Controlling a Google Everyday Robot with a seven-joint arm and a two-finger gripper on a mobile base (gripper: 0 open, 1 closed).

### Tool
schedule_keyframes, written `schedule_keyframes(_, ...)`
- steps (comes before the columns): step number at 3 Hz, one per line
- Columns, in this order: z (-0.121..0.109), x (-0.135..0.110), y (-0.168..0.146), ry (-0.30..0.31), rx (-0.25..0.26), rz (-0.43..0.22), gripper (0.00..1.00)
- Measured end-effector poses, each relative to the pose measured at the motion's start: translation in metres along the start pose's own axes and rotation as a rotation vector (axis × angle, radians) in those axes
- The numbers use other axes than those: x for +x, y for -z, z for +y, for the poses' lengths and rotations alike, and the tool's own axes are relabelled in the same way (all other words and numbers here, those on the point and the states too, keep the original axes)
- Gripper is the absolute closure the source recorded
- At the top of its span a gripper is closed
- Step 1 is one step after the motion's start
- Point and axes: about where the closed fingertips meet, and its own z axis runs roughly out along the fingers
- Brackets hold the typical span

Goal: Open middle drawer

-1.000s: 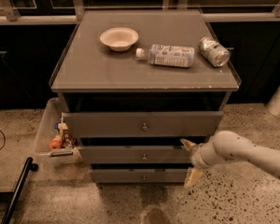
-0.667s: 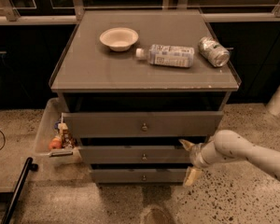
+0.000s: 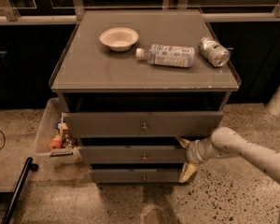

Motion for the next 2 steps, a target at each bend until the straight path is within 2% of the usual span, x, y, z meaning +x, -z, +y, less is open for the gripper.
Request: schedule_keyframes(2, -0.0097, -0.0079, -0.0174, 0.030, 0.006, 0.011, 0.00)
